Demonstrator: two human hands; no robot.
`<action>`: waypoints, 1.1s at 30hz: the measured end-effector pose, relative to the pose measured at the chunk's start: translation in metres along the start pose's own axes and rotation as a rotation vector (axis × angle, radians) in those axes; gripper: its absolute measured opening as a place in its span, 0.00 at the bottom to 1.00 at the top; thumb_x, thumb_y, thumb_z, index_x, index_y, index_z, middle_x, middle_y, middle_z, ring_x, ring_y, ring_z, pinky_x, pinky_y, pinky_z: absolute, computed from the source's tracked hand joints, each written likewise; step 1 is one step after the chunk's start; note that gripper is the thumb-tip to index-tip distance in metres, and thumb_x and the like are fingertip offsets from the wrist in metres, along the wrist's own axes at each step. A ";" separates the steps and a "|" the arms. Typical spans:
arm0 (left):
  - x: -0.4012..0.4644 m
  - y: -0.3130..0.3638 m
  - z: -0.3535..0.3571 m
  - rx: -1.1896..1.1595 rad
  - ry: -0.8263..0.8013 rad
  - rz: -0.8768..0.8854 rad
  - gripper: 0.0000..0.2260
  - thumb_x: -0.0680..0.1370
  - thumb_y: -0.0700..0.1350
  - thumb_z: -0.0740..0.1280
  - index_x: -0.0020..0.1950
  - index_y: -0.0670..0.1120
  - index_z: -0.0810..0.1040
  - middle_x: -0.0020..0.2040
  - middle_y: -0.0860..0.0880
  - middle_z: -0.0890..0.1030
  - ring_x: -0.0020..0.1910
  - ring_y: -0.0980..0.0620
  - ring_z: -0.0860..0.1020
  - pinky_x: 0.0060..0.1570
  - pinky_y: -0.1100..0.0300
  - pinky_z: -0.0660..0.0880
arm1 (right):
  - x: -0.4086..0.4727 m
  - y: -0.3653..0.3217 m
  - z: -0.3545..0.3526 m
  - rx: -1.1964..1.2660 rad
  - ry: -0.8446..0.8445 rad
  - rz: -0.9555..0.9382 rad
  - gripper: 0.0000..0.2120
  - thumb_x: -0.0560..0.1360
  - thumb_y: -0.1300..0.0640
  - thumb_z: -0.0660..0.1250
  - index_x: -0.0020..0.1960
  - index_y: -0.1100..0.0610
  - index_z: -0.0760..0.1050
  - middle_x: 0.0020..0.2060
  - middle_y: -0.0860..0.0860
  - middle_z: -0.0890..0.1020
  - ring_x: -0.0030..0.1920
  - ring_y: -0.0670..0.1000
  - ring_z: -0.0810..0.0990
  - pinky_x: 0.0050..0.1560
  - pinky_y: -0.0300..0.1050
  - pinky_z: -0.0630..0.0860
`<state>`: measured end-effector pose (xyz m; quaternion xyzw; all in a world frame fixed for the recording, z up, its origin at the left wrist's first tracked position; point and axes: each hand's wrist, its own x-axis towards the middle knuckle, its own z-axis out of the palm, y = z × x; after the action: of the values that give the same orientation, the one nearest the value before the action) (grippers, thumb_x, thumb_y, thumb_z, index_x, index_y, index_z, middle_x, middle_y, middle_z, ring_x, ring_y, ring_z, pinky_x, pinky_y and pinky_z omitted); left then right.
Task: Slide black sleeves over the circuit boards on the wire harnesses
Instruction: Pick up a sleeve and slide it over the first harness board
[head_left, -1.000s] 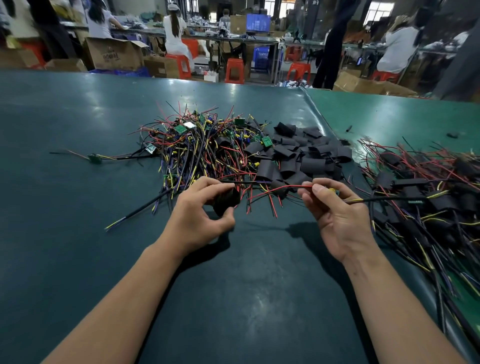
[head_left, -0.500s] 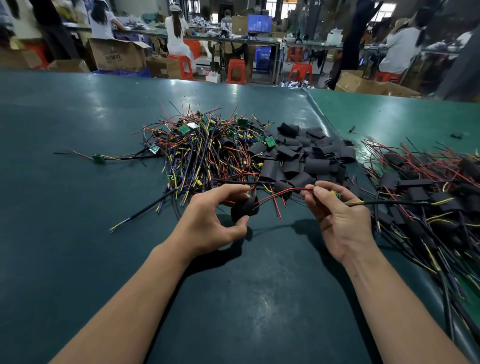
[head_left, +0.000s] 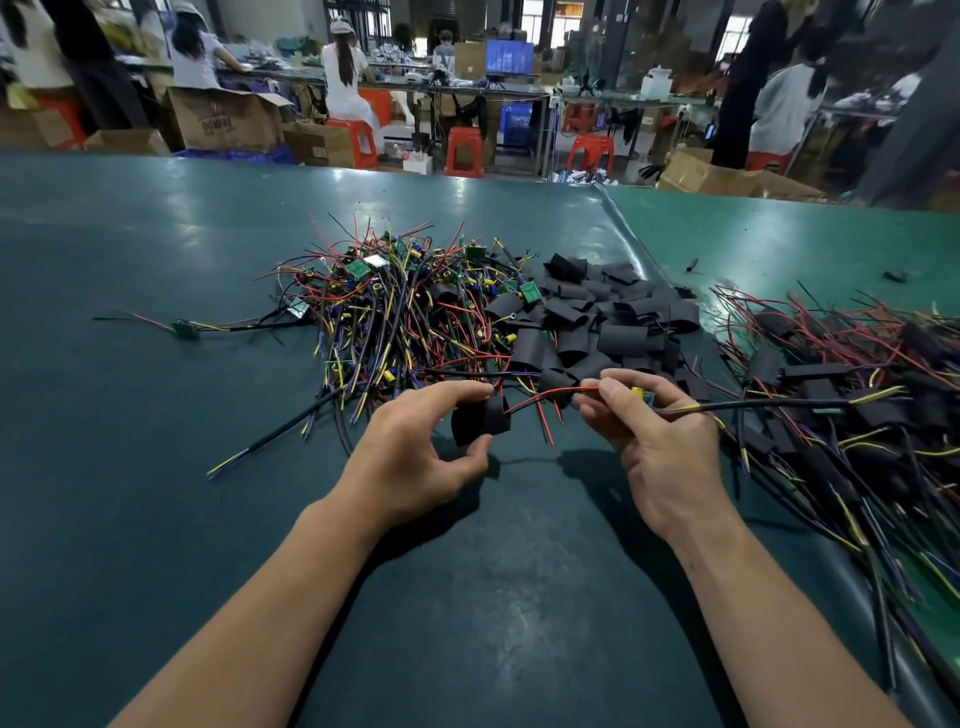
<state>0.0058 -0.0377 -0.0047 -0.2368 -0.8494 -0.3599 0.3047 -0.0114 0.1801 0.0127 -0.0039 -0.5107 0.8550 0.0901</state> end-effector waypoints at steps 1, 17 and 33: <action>0.001 0.001 0.001 0.054 0.018 0.017 0.20 0.69 0.41 0.76 0.60 0.44 0.81 0.54 0.52 0.84 0.51 0.54 0.80 0.55 0.53 0.77 | -0.003 0.000 0.002 0.001 -0.041 0.034 0.06 0.78 0.67 0.64 0.48 0.64 0.79 0.41 0.60 0.85 0.40 0.55 0.85 0.43 0.42 0.82; 0.005 0.014 0.006 0.013 -0.135 0.067 0.21 0.71 0.42 0.76 0.63 0.44 0.78 0.55 0.52 0.83 0.53 0.49 0.81 0.55 0.51 0.76 | -0.010 0.002 0.005 -0.079 -0.142 0.156 0.10 0.65 0.62 0.73 0.46 0.59 0.81 0.40 0.59 0.85 0.40 0.53 0.85 0.43 0.45 0.83; 0.007 0.018 0.006 -0.055 -0.075 0.054 0.21 0.69 0.38 0.77 0.61 0.42 0.79 0.55 0.51 0.83 0.54 0.52 0.82 0.56 0.50 0.78 | -0.015 0.002 0.006 -0.058 -0.171 0.324 0.10 0.62 0.66 0.72 0.43 0.64 0.78 0.36 0.57 0.84 0.36 0.52 0.85 0.38 0.39 0.81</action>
<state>0.0098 -0.0210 0.0050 -0.2811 -0.8433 -0.3659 0.2756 0.0023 0.1720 0.0126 -0.0160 -0.5338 0.8404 -0.0925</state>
